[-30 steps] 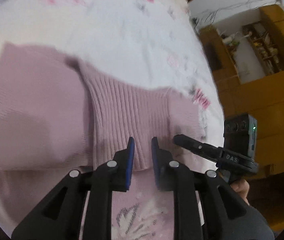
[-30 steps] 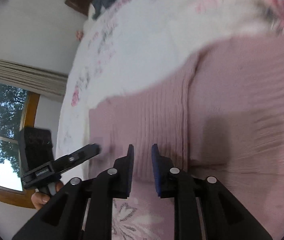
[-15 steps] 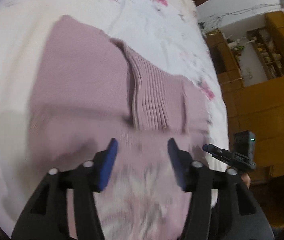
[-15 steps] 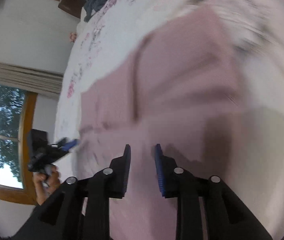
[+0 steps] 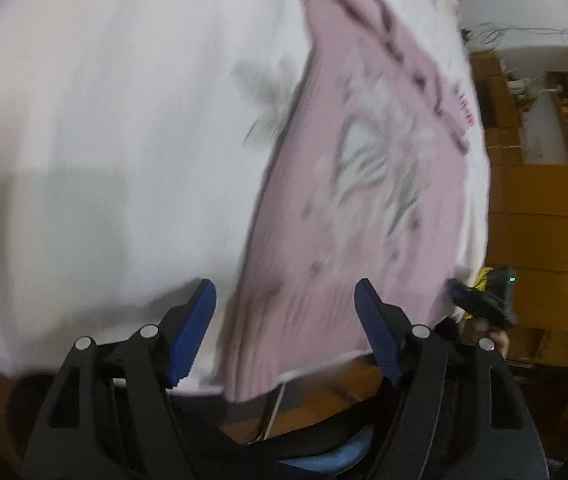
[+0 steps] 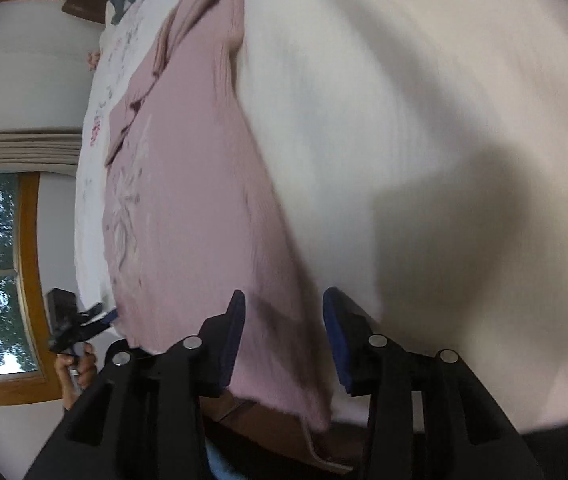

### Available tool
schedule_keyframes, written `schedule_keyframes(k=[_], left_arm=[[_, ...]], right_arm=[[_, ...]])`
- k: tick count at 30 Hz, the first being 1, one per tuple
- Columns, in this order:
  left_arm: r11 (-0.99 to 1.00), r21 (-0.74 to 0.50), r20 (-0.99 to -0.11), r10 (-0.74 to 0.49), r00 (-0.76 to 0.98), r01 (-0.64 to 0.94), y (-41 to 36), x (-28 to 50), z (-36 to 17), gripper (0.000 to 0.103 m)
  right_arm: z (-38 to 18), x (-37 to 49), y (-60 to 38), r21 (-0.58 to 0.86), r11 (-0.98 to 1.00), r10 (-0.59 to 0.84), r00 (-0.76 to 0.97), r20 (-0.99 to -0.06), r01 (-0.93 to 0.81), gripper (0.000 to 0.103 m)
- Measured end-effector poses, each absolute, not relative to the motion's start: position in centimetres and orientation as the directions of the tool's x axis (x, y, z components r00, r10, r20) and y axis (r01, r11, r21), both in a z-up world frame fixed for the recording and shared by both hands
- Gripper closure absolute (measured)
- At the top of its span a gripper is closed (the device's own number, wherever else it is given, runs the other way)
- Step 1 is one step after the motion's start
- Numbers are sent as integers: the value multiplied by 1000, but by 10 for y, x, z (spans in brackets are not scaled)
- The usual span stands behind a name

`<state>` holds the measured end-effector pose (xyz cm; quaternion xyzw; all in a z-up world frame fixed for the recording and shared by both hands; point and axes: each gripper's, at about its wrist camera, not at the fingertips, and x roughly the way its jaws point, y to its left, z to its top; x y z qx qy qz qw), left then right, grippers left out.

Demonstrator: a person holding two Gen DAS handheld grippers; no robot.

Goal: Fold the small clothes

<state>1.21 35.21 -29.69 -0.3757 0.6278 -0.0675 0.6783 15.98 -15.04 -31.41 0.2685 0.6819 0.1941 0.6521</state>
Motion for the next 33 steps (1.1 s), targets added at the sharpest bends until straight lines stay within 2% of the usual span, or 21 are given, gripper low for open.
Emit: schedule_keyframes(k=[8, 11, 14, 15, 16, 18, 21, 22, 24, 30, 33], left_arm=[[653, -637, -755, -636, 160, -411, 329, -2, -317, 32], [665, -633, -760, -630, 158, -396, 325, -10, -317, 36], [654, -639, -756, -632, 172, -404, 321, -13, -320, 51], [649, -641, -753, -636, 171, -409, 321, -16, -320, 67], [643, -644, -749, -640, 172, -414, 321, -17, -321, 78], [641, -644, -751, -633, 187, -417, 320, -19, -318, 79], [625, -654, -744, -635, 210, -427, 320, -21, -314, 81], [625, -653, -745, -632, 214, -428, 319, -22, -314, 87], [615, -659, -741, -631, 231, -434, 320, -24, -311, 92], [524, -749, -659, -657, 367, -406, 327, -36, -284, 95], [480, -795, -606, -662, 441, -372, 336, -43, -263, 95]], right_arm=[[-308, 121, -144, 639, 760, 647, -44, -762, 120, 59], [-304, 113, -142, 644, 757, 650, -38, -759, 111, 59], [-305, 108, -140, 643, 756, 651, -32, -759, 119, 59], [-306, 106, -140, 644, 755, 651, -29, -758, 121, 59], [-307, 106, -139, 644, 755, 652, -28, -758, 123, 59], [-310, 104, -135, 640, 758, 648, -28, -762, 129, 61], [-313, 98, -136, 635, 760, 644, -36, -764, 136, 68], [-314, 97, -136, 629, 765, 639, -38, -769, 135, 75], [-313, 97, -136, 622, 771, 631, -28, -776, 136, 92], [-293, 96, -141, 680, 725, 681, 37, -732, 113, 94], [-275, 97, -148, 741, 662, 737, 82, -671, 113, 95]])
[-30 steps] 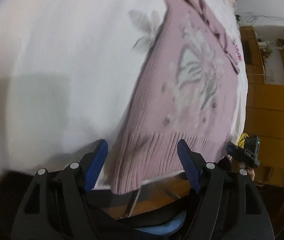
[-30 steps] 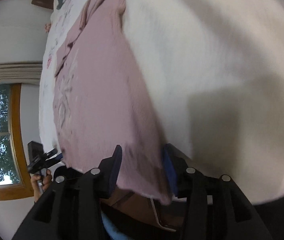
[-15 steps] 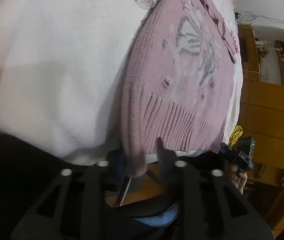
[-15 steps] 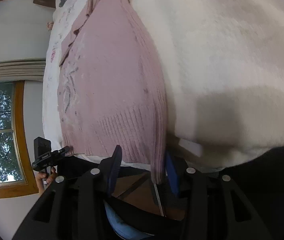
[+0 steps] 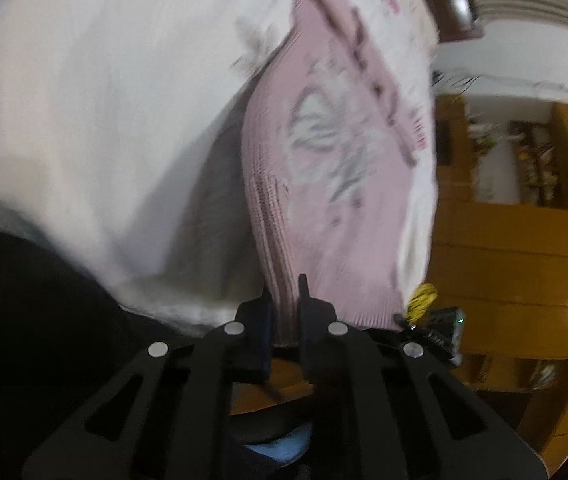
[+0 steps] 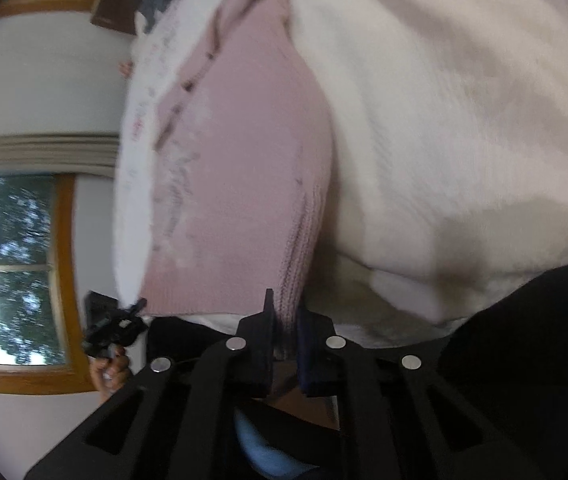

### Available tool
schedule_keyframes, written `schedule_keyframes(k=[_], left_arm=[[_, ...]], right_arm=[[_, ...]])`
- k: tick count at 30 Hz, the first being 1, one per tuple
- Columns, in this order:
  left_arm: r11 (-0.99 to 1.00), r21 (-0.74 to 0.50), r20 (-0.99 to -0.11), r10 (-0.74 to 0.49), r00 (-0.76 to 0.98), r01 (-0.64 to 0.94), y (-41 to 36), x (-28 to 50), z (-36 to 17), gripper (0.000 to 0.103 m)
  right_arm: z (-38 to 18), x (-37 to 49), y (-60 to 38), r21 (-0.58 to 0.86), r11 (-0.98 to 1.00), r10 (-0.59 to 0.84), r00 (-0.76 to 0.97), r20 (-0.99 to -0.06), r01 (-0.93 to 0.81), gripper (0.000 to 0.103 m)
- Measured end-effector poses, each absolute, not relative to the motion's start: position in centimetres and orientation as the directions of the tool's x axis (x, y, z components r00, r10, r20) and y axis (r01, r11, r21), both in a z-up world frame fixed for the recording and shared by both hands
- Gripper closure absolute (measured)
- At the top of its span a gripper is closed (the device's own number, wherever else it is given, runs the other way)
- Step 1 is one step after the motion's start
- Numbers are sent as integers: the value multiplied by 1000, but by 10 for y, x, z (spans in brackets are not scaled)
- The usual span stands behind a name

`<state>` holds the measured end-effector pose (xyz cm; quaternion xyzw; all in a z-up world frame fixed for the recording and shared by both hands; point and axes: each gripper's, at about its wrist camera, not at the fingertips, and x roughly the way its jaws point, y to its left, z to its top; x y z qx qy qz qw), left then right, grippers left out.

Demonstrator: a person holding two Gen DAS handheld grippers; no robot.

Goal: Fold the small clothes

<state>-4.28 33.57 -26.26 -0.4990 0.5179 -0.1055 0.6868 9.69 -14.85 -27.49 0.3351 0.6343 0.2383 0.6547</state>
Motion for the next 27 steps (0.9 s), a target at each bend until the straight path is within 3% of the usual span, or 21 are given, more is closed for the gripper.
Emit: schedule_keyframes(k=[12, 27], left_arm=[[399, -884, -463, -664, 587, -245, 353, -22, -188, 96], [417, -883, -448, -606, 657, -216, 388, 78, -154, 96]], right_arm=[[-207, 132, -145, 857, 513, 832, 209, -513, 60, 95], [-178, 224, -157, 831, 555, 791, 284, -543, 43, 95]])
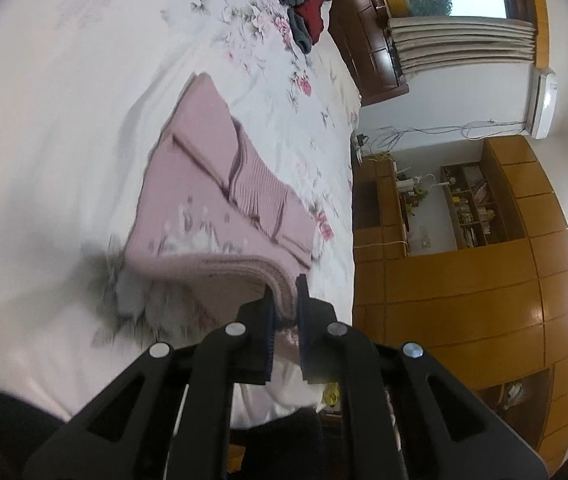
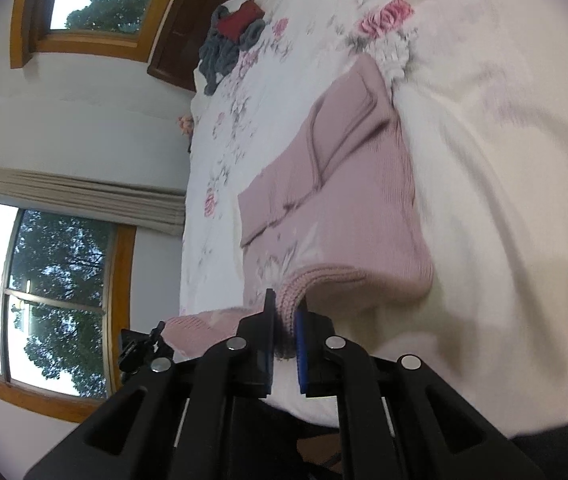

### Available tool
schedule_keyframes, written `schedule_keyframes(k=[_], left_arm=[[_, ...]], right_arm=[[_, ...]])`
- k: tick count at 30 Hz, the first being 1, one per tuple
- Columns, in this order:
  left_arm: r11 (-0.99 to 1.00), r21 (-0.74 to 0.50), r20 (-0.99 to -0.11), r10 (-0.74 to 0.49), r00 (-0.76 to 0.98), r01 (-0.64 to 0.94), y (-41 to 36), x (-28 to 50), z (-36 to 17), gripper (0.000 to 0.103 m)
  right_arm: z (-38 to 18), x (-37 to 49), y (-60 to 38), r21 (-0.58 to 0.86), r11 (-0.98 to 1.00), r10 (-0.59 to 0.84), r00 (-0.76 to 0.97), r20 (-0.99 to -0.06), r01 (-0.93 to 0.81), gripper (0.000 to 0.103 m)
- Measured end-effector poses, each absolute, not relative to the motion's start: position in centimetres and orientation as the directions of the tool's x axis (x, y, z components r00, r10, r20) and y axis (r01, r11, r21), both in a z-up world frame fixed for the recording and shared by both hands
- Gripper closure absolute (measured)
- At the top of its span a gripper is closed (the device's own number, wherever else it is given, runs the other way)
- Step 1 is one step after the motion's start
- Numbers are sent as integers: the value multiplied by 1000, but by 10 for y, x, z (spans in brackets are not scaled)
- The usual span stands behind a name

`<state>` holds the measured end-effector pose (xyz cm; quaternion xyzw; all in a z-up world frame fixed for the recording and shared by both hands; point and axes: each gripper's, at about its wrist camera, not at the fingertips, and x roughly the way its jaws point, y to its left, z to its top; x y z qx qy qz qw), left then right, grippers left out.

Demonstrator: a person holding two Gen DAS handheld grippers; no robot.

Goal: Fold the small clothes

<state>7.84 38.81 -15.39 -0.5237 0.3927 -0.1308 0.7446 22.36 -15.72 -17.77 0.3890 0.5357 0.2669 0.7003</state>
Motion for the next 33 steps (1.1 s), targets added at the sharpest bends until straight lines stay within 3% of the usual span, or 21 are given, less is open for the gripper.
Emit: schedule_keyframes(k=[9, 20, 26, 28, 33], left_arm=[[446, -839, -535, -573, 621, -311, 414, 177, -184, 96], [493, -752, -659, -549, 514, -438, 426, 267, -261, 95], [544, -737, -673, -536, 509, -401, 429, 285, -261, 77], [579, -737, -665, -529, 527, -349, 431, 285, -248, 61], [699, -653, -730, -477, 489, -292, 428, 286, -236, 48]], right_arm=[[-188, 311, -150, 780, 622, 739, 278, -614, 69, 95], [-259, 406, -131, 707, 690, 684, 182, -707, 153, 95], [-289, 427, -138, 739, 628, 736, 124, -666, 243, 86], [-280, 427, -142, 749, 630, 739, 137, -660, 207, 79], [-259, 428, -142, 692, 719, 677, 162, -718, 65, 72]])
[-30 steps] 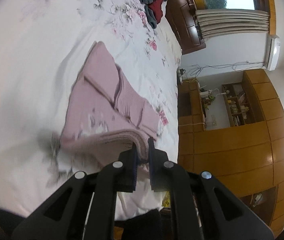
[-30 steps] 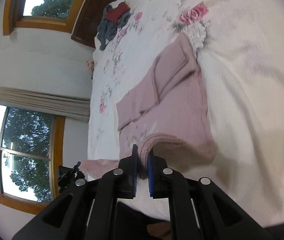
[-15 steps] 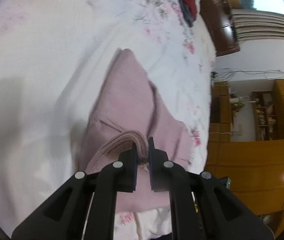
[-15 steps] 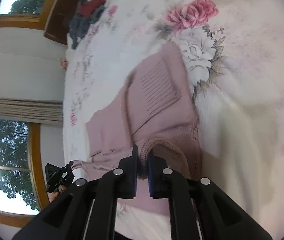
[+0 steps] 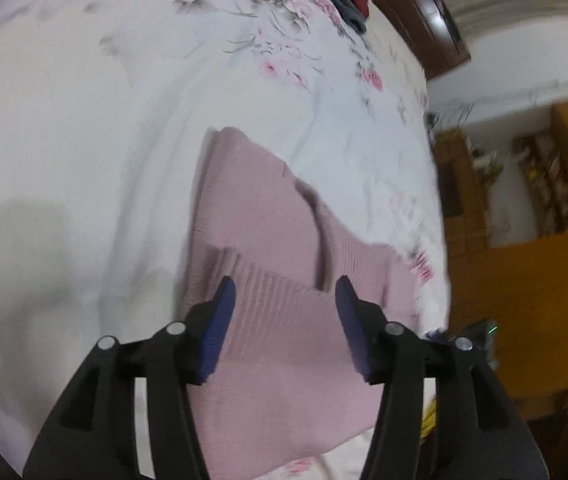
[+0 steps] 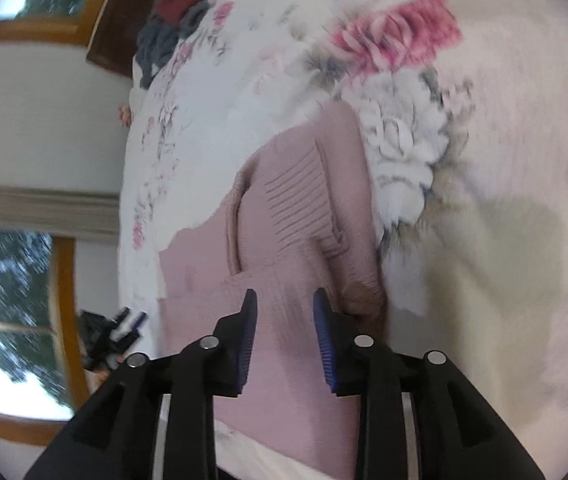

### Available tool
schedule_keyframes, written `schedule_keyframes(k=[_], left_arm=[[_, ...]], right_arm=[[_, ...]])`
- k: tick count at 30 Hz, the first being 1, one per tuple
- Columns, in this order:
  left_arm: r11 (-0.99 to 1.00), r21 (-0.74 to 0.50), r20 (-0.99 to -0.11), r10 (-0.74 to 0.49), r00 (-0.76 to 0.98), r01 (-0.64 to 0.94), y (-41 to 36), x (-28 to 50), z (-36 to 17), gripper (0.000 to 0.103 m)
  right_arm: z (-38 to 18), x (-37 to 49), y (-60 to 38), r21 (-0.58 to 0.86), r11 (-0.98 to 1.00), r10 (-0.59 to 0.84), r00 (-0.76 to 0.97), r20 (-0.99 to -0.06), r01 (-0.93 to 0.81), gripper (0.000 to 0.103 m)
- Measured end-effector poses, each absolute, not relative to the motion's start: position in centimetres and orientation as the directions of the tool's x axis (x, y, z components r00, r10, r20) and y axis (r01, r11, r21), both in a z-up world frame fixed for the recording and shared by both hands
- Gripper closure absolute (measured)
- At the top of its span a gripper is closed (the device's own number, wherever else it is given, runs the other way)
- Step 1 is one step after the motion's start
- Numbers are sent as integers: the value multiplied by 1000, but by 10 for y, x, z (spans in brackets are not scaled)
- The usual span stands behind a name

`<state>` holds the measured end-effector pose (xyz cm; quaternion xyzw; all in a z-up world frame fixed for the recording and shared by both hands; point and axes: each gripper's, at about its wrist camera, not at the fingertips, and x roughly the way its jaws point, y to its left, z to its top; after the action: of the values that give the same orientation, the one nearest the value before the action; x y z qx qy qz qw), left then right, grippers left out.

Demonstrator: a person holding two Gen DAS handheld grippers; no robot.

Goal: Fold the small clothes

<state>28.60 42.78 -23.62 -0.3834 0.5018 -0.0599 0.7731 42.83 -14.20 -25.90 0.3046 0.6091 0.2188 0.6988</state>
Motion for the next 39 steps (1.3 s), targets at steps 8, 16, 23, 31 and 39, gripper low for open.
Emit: schedule_keyframes(k=[8, 16, 23, 31, 39], left_arm=[[735, -614, -772, -482, 415, -289, 419, 295, -250, 44], [808, -534, -832, -448, 328, -250, 400, 313, -262, 44], [818, -520, -841, -440, 316, -244, 399, 314, -268, 69], [818, -533, -819, -435, 374, -217, 399, 302, -258, 96], [813, -552, -785, -434, 442, -182, 393, 290, -228, 97]], right_arm=[[-256, 438, -122, 626, 777, 626, 186, -758, -67, 71], [-268, 445, -112, 578, 809, 588, 154, -794, -109, 66], [-276, 440, -111, 589, 797, 602, 118, -789, -132, 67], [-269, 423, -111, 610, 779, 627, 157, -763, -148, 93], [-241, 407, -119, 624, 769, 638, 235, -733, -142, 94]])
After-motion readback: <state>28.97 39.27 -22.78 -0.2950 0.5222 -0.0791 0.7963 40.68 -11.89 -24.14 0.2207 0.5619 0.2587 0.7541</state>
